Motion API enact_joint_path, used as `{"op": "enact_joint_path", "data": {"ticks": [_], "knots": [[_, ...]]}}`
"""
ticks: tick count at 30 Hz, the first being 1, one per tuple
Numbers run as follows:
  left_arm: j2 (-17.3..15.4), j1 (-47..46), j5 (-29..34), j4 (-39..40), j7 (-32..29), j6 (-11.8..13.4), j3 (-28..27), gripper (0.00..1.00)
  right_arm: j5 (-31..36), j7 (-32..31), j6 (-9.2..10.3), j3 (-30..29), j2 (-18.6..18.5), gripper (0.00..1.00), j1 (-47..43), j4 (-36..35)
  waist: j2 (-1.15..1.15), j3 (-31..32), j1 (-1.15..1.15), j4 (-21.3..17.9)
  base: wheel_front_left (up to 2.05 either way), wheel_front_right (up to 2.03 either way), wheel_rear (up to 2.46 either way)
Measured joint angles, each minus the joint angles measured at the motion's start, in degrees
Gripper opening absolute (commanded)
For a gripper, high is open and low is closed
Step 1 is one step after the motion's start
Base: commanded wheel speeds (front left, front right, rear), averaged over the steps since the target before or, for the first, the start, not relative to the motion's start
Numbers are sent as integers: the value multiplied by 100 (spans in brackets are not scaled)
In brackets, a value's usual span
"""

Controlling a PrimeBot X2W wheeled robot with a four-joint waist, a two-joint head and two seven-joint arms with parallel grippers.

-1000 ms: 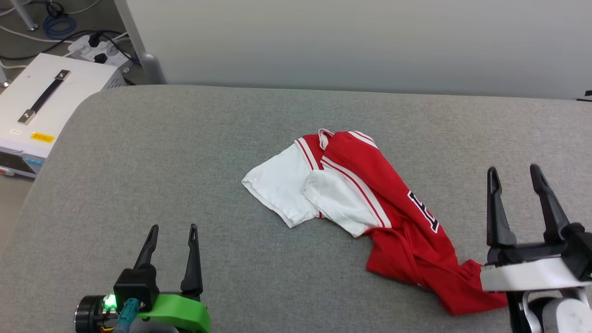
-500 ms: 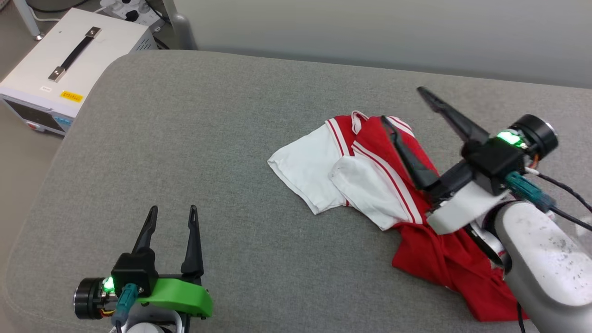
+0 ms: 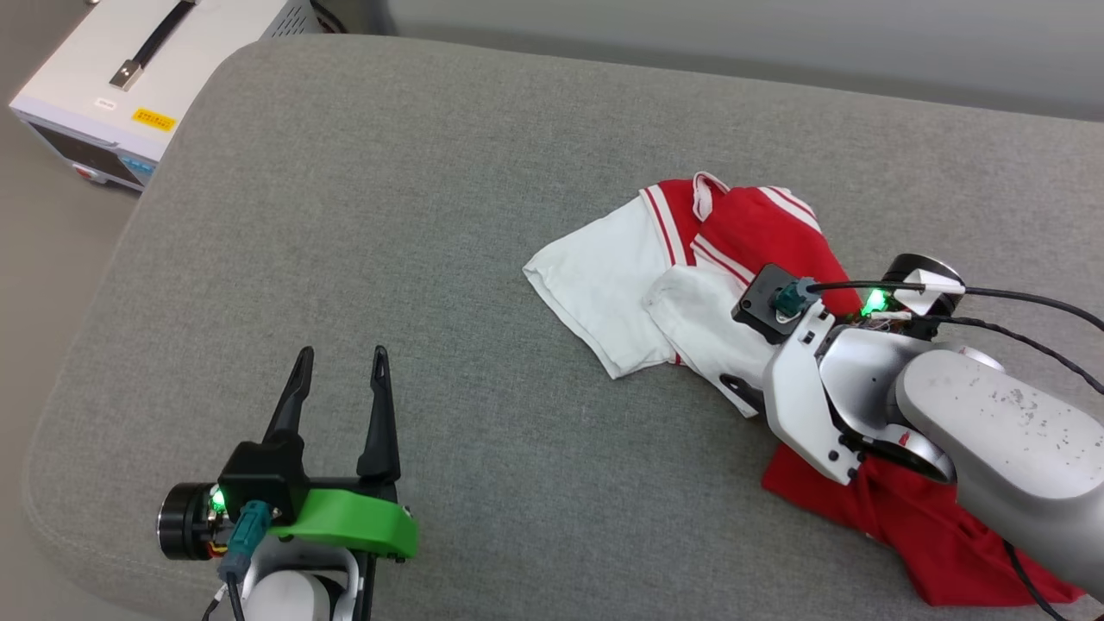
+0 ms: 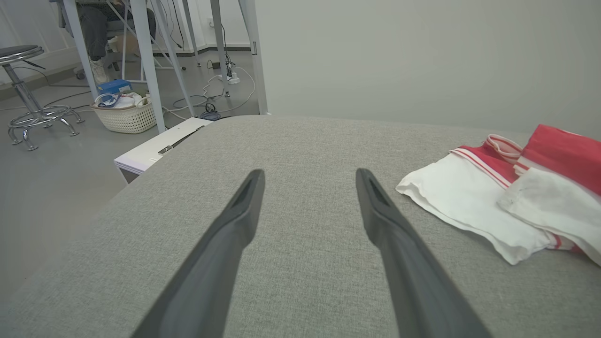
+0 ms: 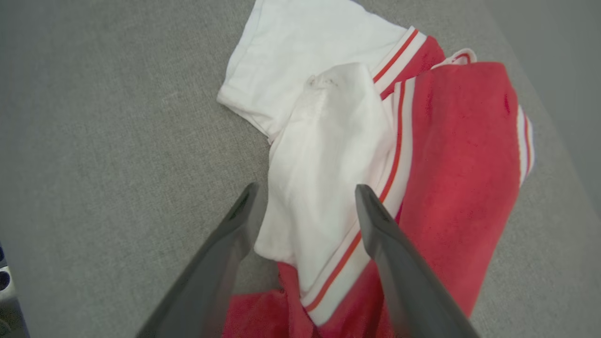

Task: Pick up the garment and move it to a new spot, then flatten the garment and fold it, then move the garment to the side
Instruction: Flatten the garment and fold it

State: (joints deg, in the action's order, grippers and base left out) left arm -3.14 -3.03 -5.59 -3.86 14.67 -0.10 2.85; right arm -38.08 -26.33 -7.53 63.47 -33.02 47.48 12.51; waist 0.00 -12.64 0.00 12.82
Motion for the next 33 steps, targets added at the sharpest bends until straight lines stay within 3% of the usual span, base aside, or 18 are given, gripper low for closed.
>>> {"op": "enact_joint_path", "data": {"ticks": [5, 12, 13, 14, 18, 24, 33], "knots": [[1, -188, -107, 23, 0, 96, 138, 100, -109, -601, 0, 708, -93, 100, 331, 264, 0, -308, 0, 120, 0, 0, 0], [2, -314, -216, 3, 0, 157, 266, 100, -99, -870, 3, 809, -31, 100, 435, 561, 0, -576, 0, 299, 0, 0, 0], [2, -318, -231, 0, 0, 164, 266, 100, -97, -899, 2, 801, -33, 67, 432, 556, 0, -594, 0, 325, 0, 0, 0], [2, -319, -233, -3, 0, 165, 263, 100, -98, -905, 3, 793, -30, 0, 432, 541, 0, -609, 0, 348, 0, 0, 0], [2, -317, -232, -44, 0, 187, 227, 100, -89, -770, 9, 814, 13, 0, 435, 516, 0, -577, 0, 352, 0, 0, 0], [2, -292, -209, -82, 0, 186, 168, 100, -247, -53, 8, 829, 35, 0, 420, 465, 0, -377, 0, 241, 0, 0, 0], [2, -64, -43, -90, 0, 131, 10, 100, -684, 937, 5, -99, -19, 0, 1, -89, 0, 3, 0, -91, 0, 0, 0]]}}
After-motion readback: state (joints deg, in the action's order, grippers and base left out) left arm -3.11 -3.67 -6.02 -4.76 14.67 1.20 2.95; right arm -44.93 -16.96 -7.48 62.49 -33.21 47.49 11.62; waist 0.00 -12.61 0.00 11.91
